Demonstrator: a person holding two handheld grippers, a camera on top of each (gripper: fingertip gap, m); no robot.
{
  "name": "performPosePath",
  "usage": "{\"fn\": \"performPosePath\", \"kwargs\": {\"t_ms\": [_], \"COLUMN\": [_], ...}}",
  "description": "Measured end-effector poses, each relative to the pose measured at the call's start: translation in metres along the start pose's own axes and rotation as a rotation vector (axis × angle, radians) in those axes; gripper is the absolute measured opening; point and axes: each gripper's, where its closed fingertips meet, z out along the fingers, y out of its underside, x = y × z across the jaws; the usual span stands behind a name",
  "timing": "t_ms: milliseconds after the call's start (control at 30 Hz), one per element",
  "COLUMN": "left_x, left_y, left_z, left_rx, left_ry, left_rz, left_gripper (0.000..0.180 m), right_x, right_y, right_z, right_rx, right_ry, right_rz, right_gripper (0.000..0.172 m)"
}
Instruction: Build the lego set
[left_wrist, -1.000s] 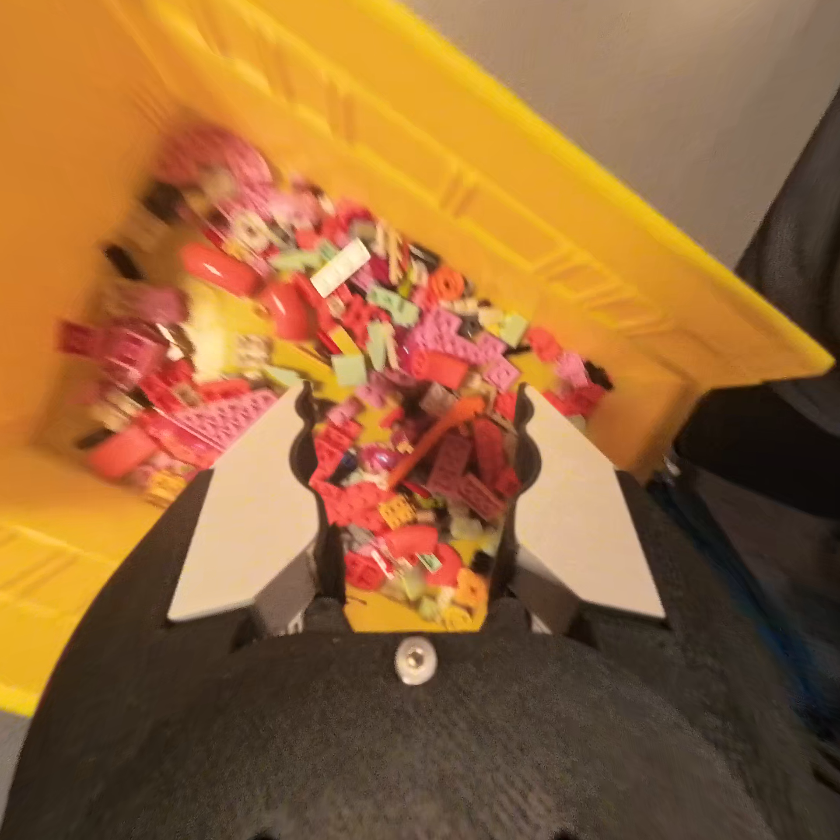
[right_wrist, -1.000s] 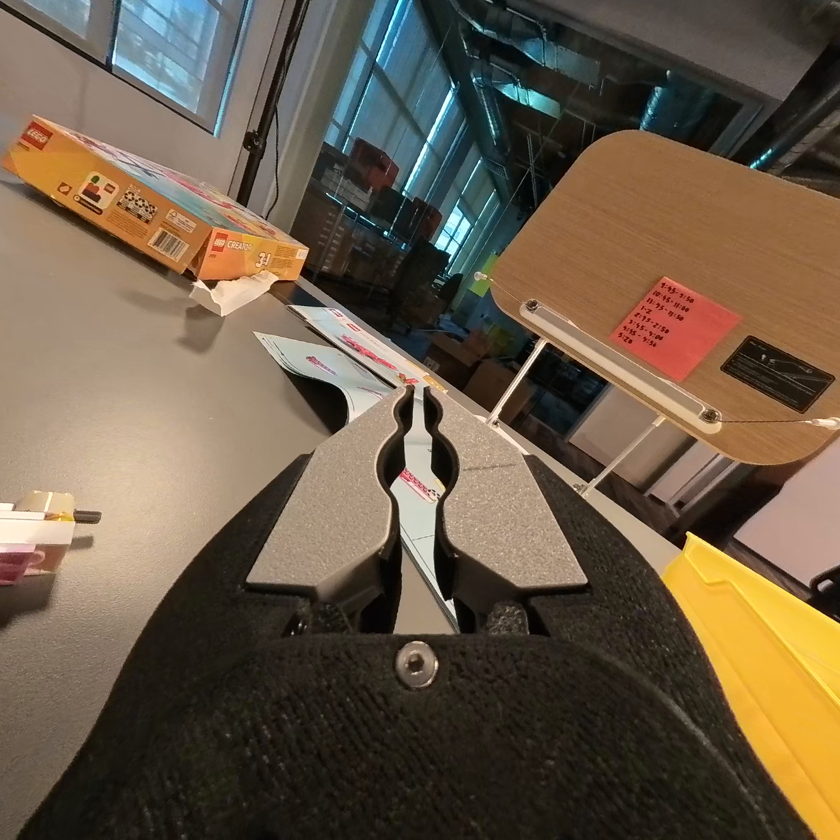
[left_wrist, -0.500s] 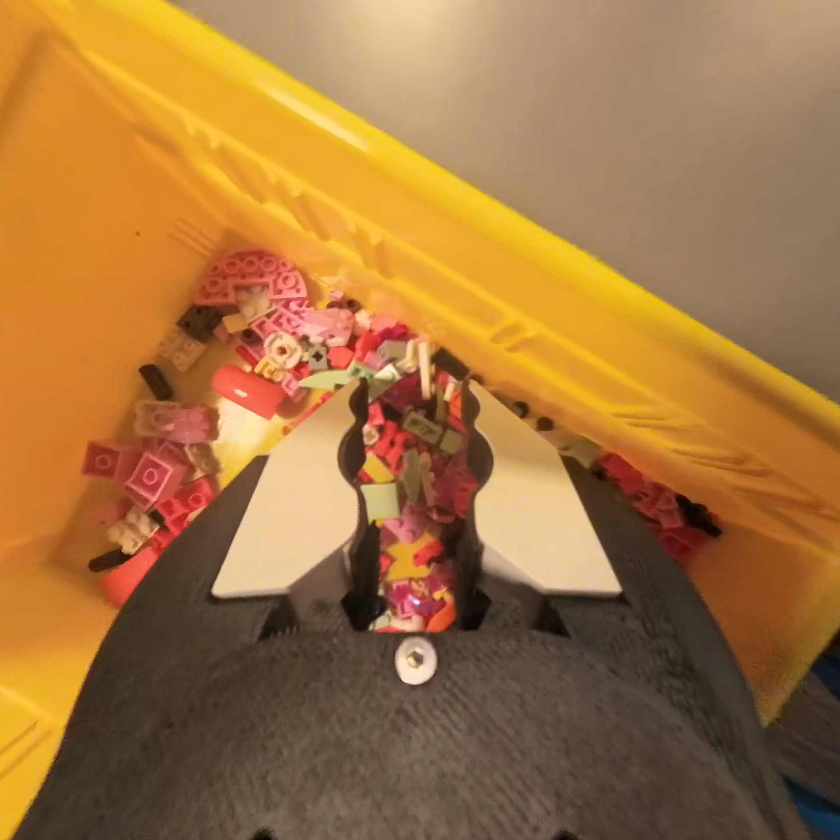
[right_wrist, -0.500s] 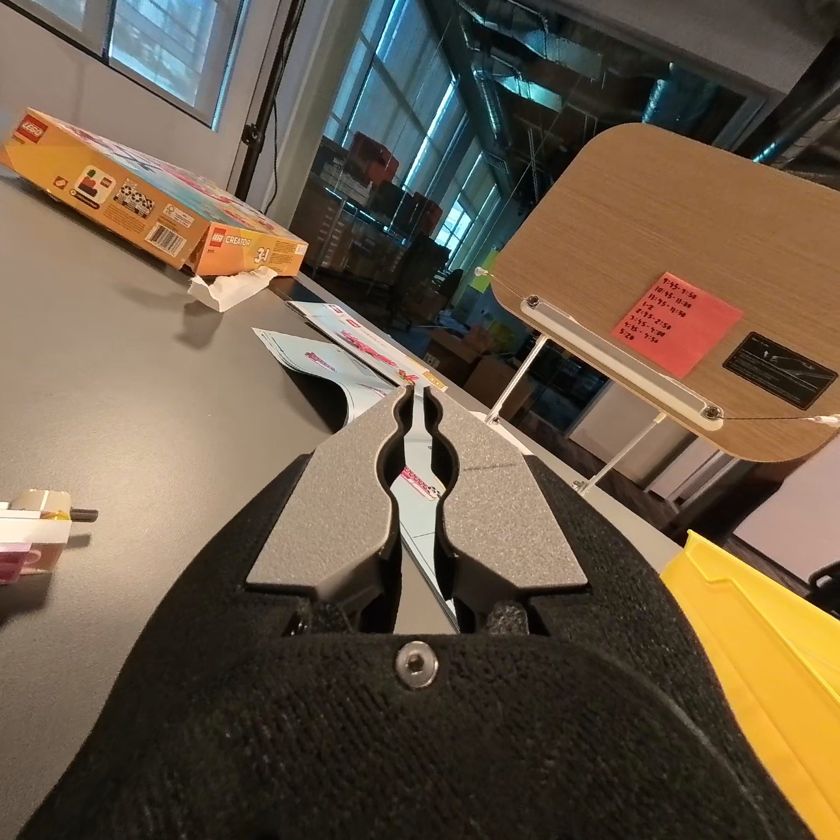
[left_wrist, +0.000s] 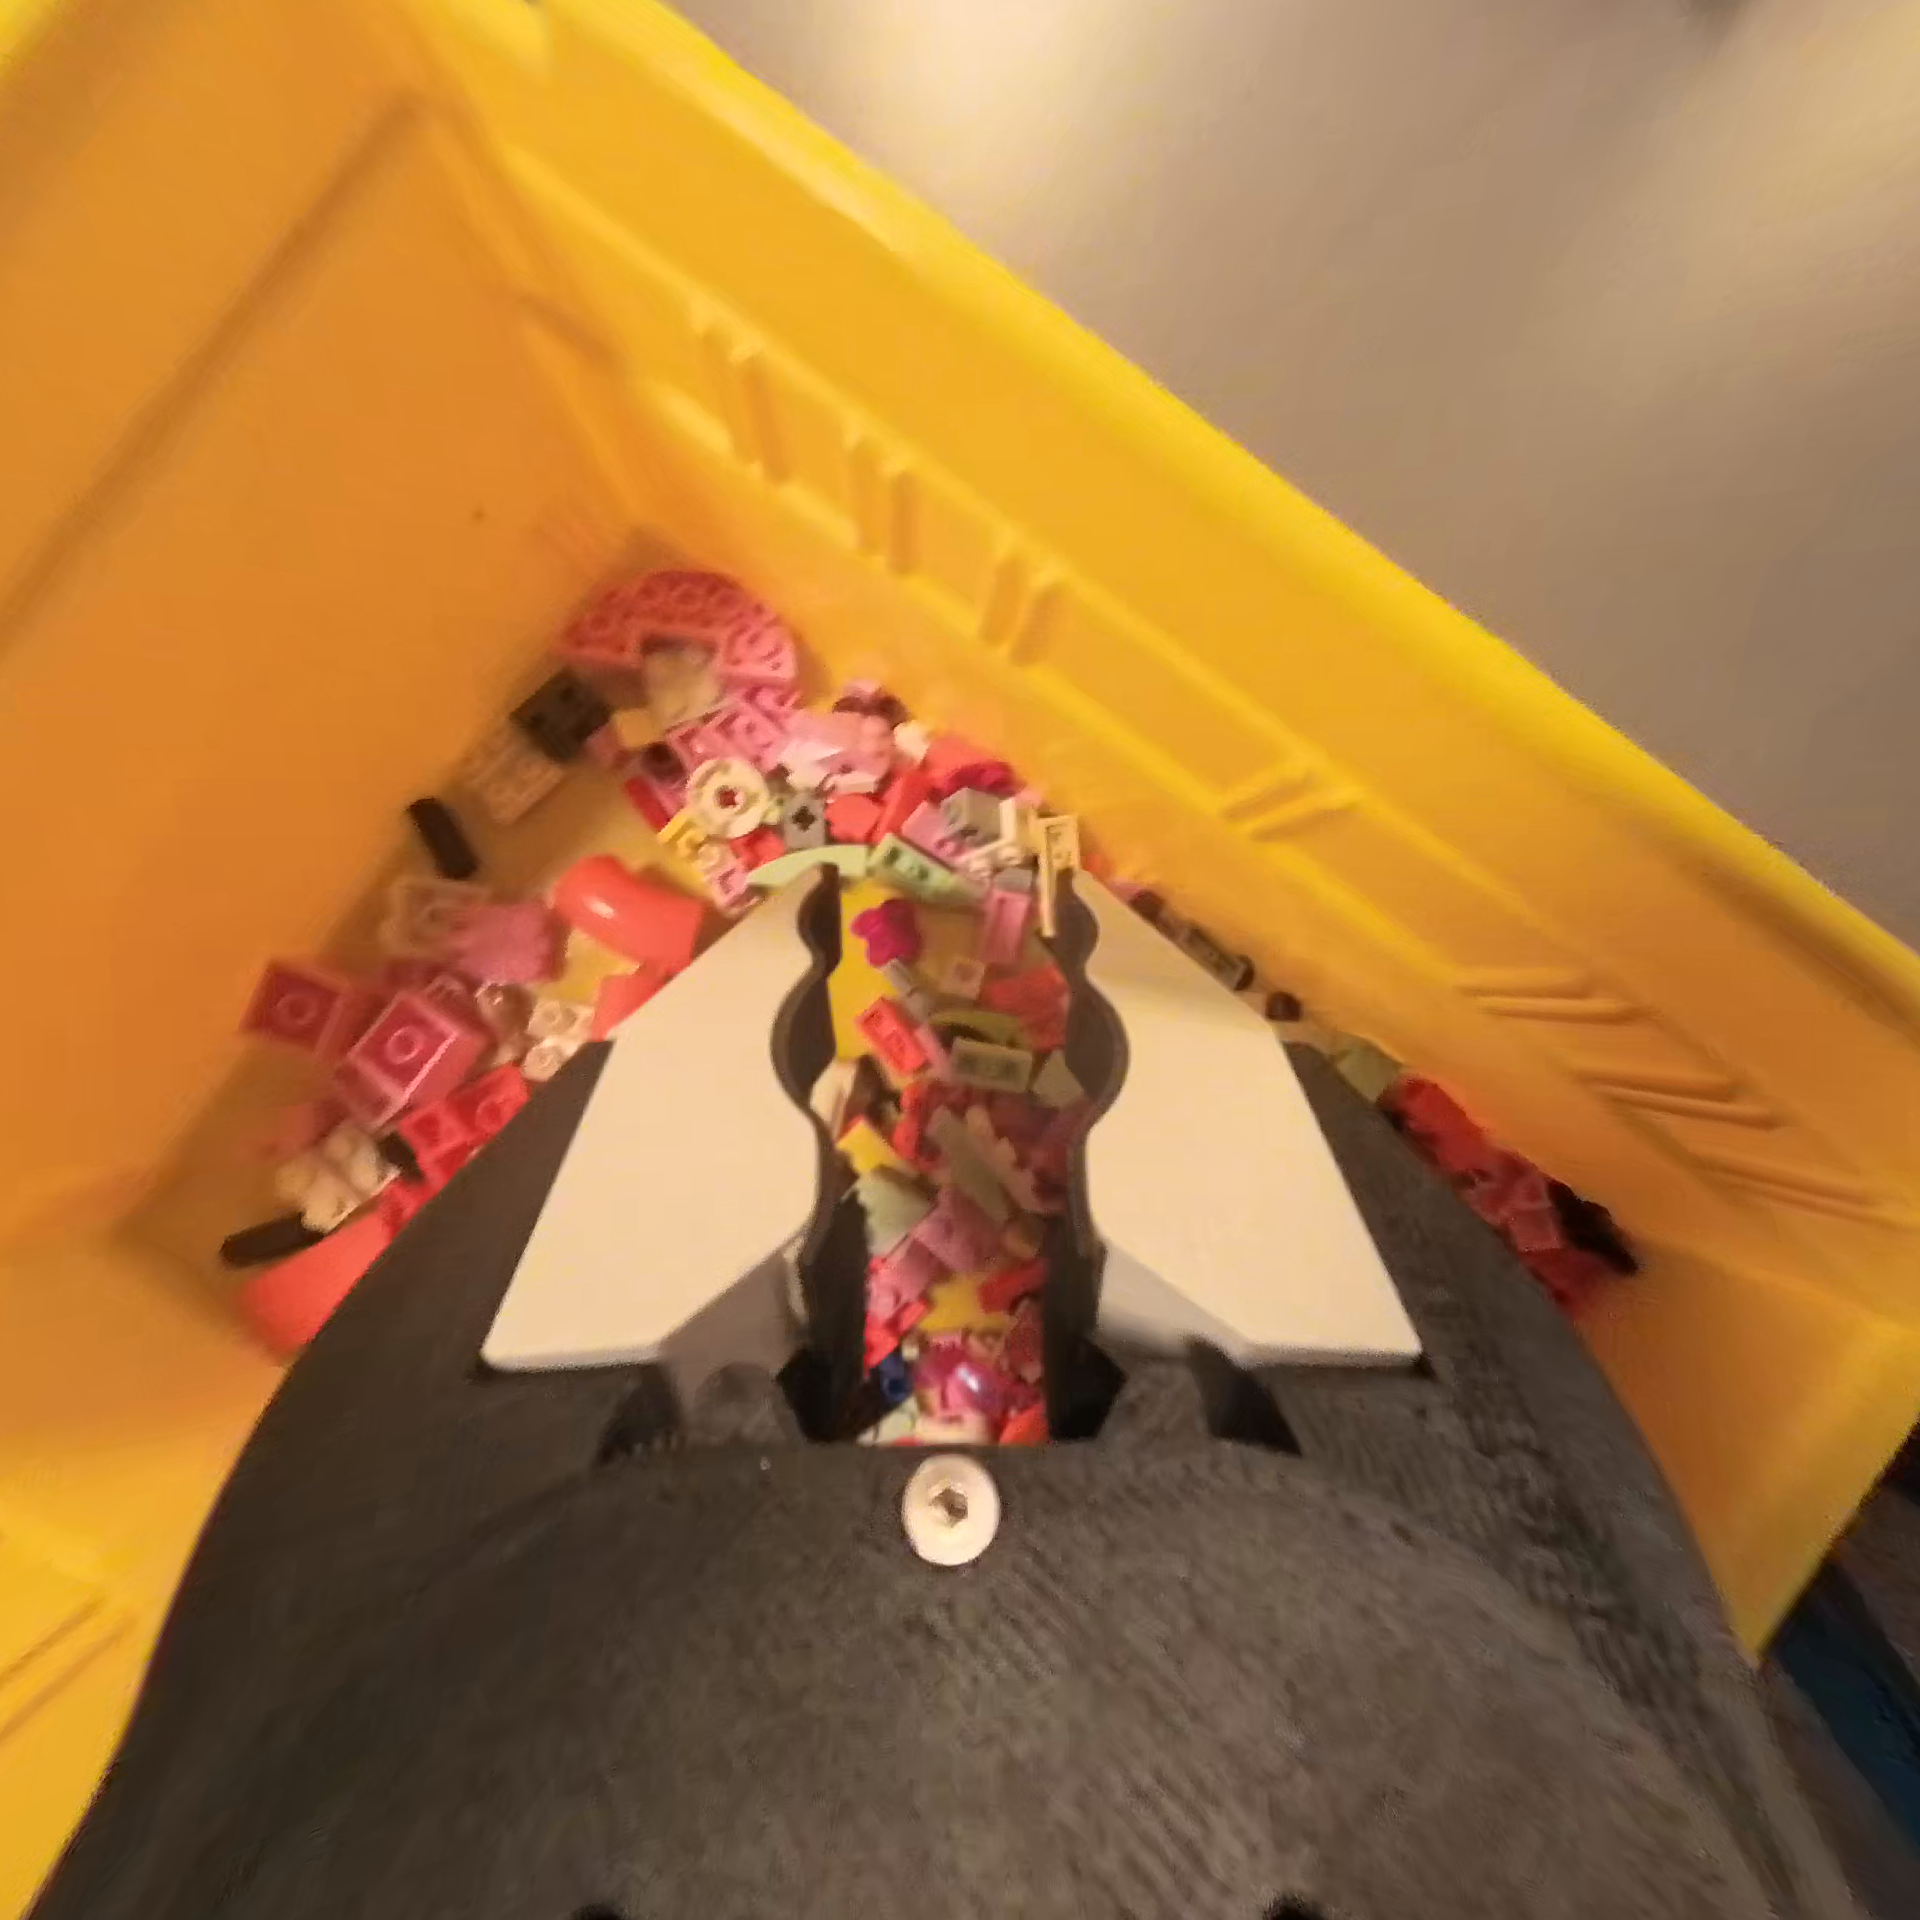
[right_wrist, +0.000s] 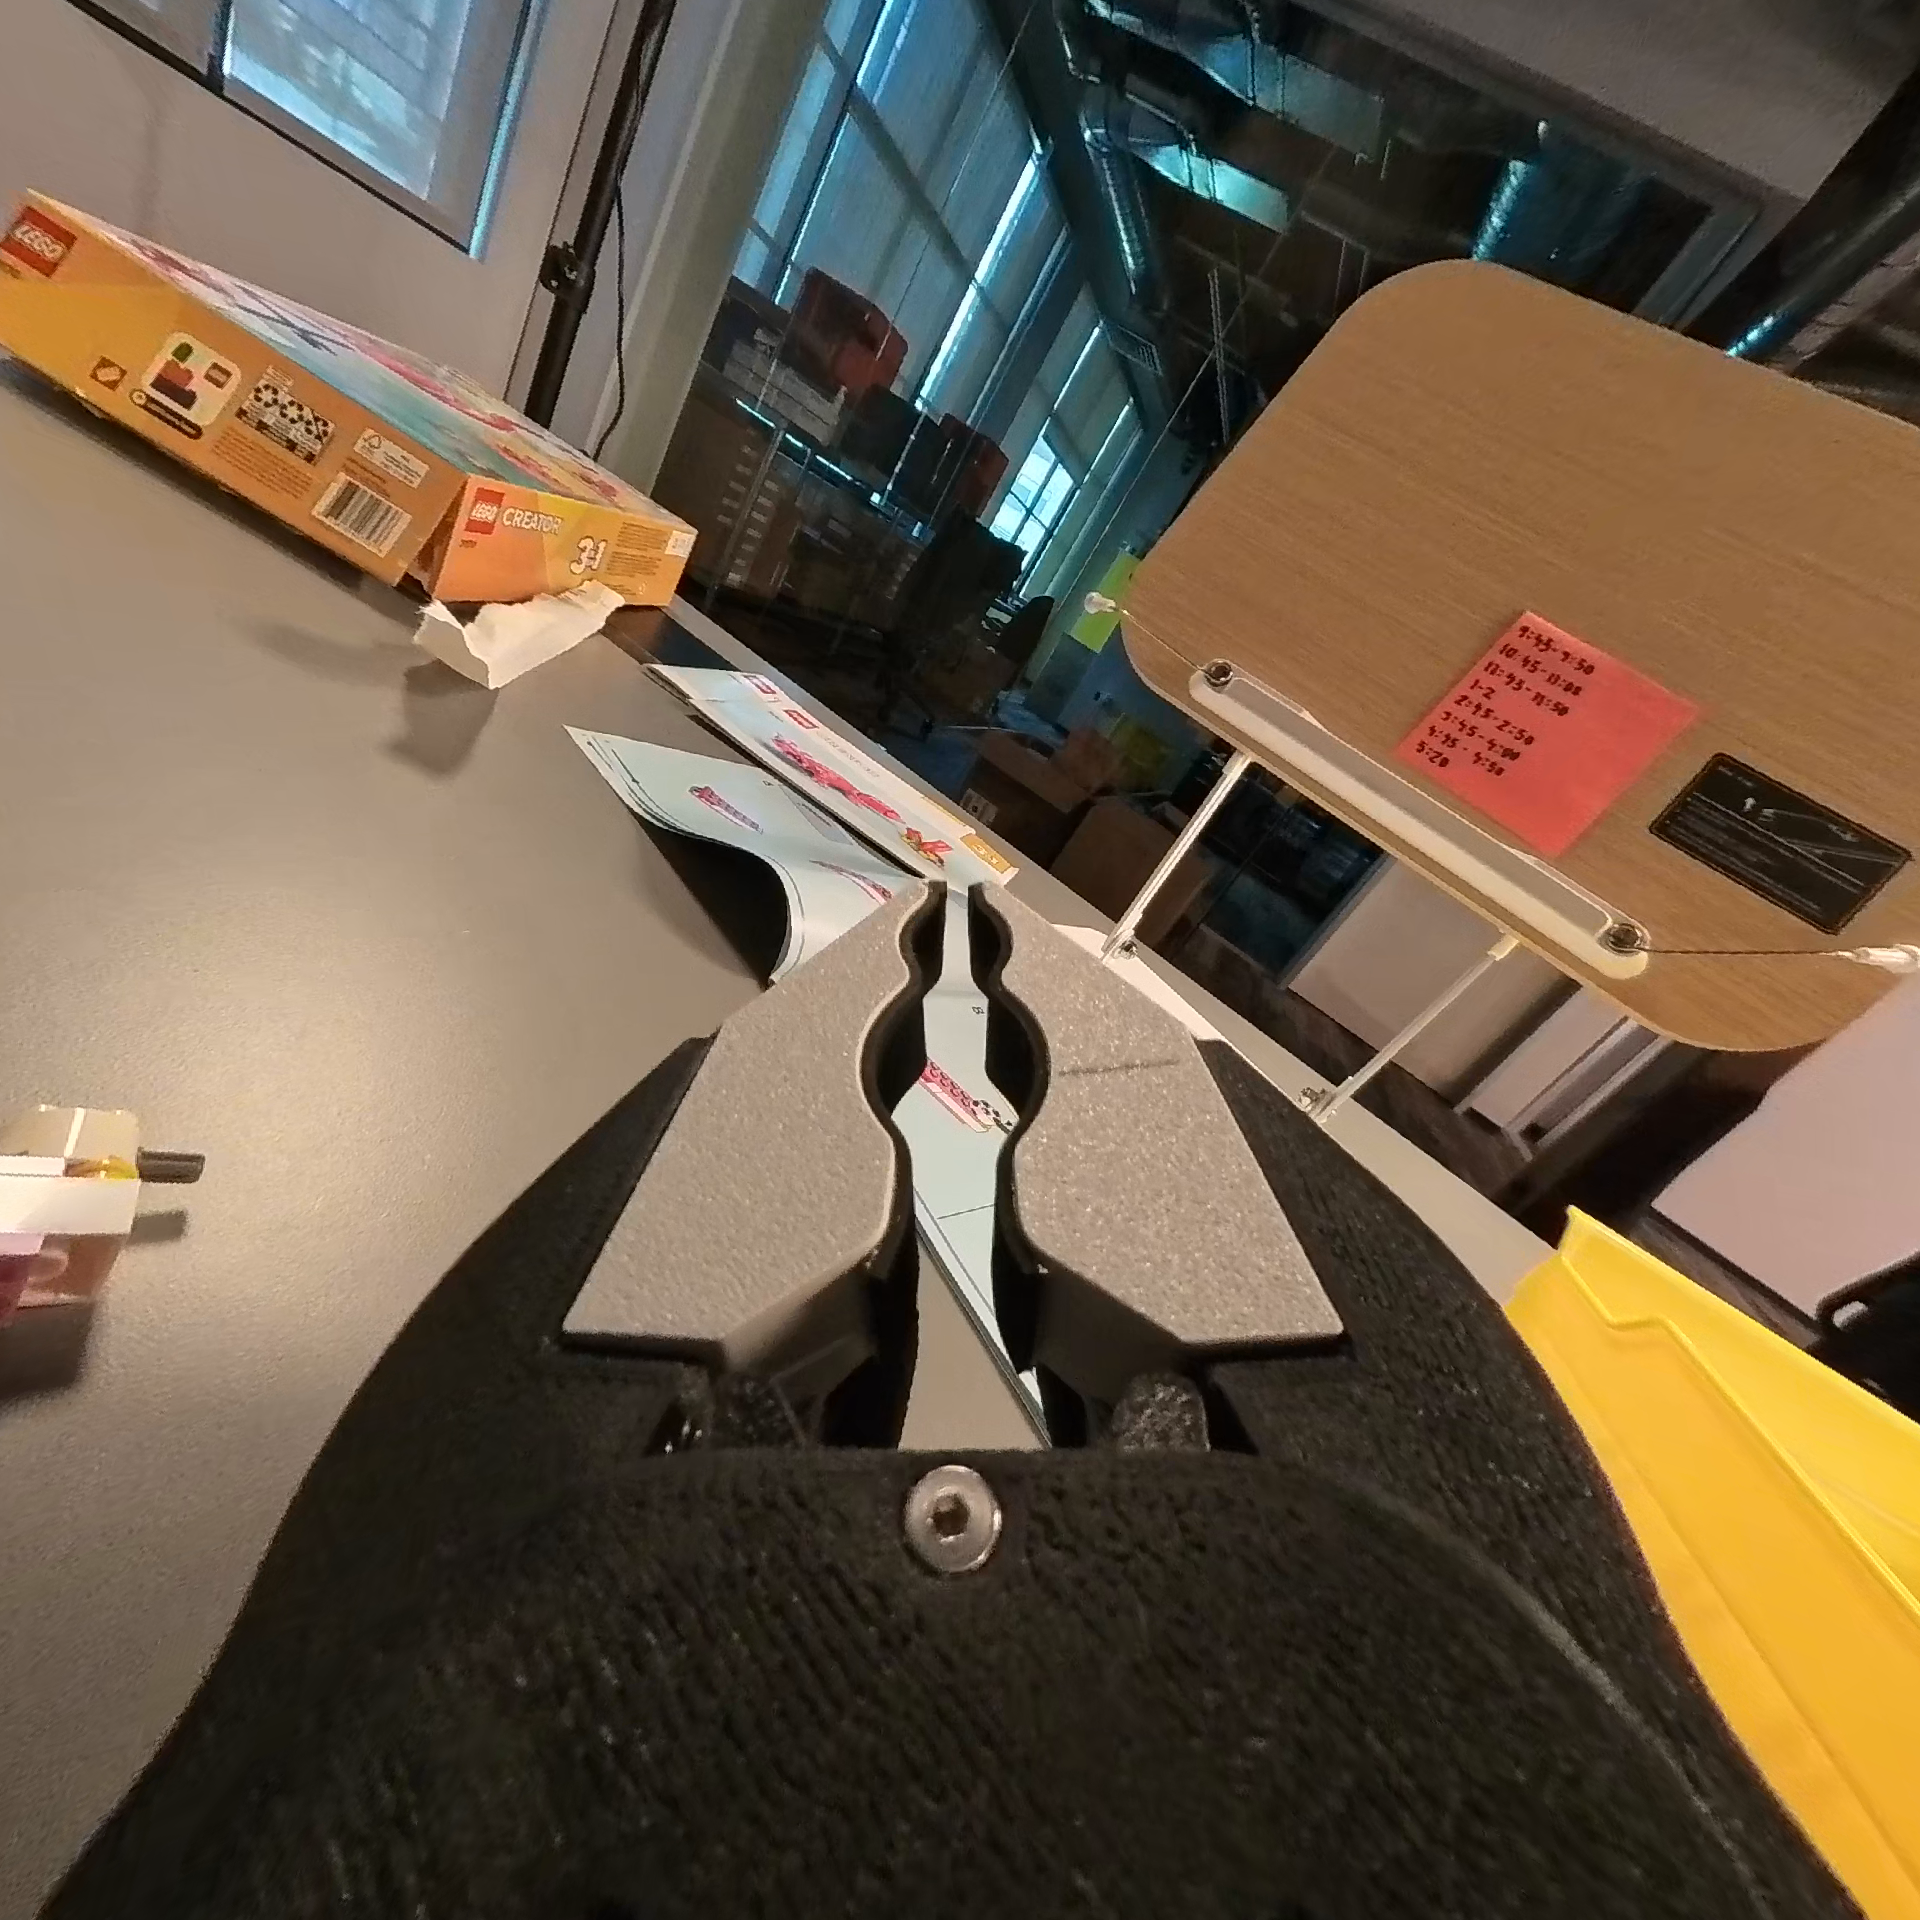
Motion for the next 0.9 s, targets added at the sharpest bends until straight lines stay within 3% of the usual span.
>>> {"fn": "performPosePath", "kwargs": {"t_ms": [100,267,367,533,633,733,800,900], "left_x": [0.006,0.000,-0.003,-0.035,-0.041,-0.057,-0.052,-0.034], "left_y": [0.000,0.001,0.007,0.015,0.017,0.042,0.060,0.070], "left_z": [0.013,0.018,0.016,-0.001,-0.015,-0.034,-0.040,-0.038], "left_rx": [-0.014,-0.029,-0.044,-0.054,-0.048,-0.193,-0.301,-0.338], "left_ry": [-0.017,-0.049,-0.038,-0.206,-0.248,-0.375,-0.374,-0.271], "left_rz": [0.066,0.081,0.050,-0.044,-0.111,-0.210,-0.272,-0.362], "left_gripper": [0.042,0.017,0.016,0.016,0.044,0.060,0.065,0.062], "right_x": [0.000,-0.001,-0.001,-0.001,-0.002,-0.002,-0.002,-0.002], "right_y": [0.001,0.001,0.002,0.001,0.001,0.001,0.001,0.001], "right_z": [0.000,0.001,0.001,0.001,0.001,0.001,0.001,0.001], "right_rx": [-0.004,-0.010,-0.011,-0.009,-0.009,-0.008,-0.008,-0.005], "right_ry": [0.001,0.000,-0.001,-0.002,-0.005,-0.006,-0.007,-0.009], "right_rz": [-0.005,-0.011,-0.014,-0.015,-0.015,-0.014,-0.013,-0.010], "right_gripper": [0.002,0.002,0.002,0.002,0.002,0.002,0.002,0.002]}}
